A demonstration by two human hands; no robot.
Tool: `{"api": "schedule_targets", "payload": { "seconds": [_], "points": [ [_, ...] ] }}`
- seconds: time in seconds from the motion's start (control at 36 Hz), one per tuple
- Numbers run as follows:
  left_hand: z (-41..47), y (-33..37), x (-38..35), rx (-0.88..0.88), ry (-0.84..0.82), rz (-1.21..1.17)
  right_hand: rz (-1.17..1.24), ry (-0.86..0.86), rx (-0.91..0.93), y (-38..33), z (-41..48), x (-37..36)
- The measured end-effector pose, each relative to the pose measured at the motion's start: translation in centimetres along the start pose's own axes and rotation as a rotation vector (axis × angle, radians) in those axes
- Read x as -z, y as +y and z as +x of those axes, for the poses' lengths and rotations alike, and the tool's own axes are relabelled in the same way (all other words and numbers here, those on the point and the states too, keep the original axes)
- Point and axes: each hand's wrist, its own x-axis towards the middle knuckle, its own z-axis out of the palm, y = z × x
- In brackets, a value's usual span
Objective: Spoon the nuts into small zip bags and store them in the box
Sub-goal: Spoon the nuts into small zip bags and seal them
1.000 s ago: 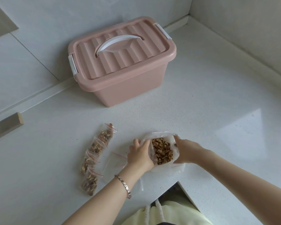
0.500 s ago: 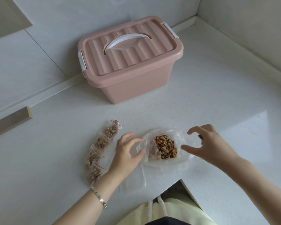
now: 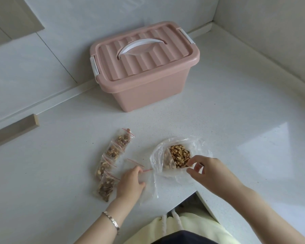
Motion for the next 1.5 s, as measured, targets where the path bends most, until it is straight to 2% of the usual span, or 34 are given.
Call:
{"api": "schedule_targets", "payload": {
  "seconds": [0.19,0.28,0.39,0.53,0.75,0.81,0.86,0.97,1.03,1.14,1.5],
  "points": [
    [-0.5,0.0,-0.2,-0.064,0.055,0.061,0.015,0.010,-0.004,0.0,-0.9,-0.5],
    [-1.2,0.3,0.3,-0.126,0.158,0.043,0.024,0.028,0.006,0.0,-1.4,-0.6],
    [-2.4,1.1,1.7,-0.239,0.333,-0.129,0.073,0.075,0.028,-0.7,-2.0,-0.3],
    [-4.0,3.1,4.4,-0.511,0.522,-0.282,0.261,0.115,0.073,-3.0,-2.3,0.1],
    [-4.2,5.1,5.5,-0.807,0.592,-0.139,0.521,0.114,0.067,-5.7,-1.2,0.0],
    [-4.0,5.2,5.4,-0.760,0.527,-0.178,0.538,0.158,0.089,-5.6,-1.2,0.0],
    [-4.5,5.9,5.8,-0.610,0.377,-0.347,0.532,0.218,0.093,-5.6,-1.5,0.1],
    [-5.7,8.3,7.2,-0.134,-0.035,-1.026,0.451,0.361,0.150,-5.3,-2.2,0.0],
    [-5.9,9.1,7.3,-0.001,-0.121,-1.189,0.384,0.410,0.206,-5.1,-2.4,-0.4],
    [-6.4,10.0,7.2,0.021,-0.135,-1.196,0.405,0.414,0.243,-4.8,-2.9,-0.9],
    [-6.7,9.6,7.5,-0.006,-0.164,-1.136,0.535,0.275,0.134,-3.9,-3.2,-0.4]
  ]
}}
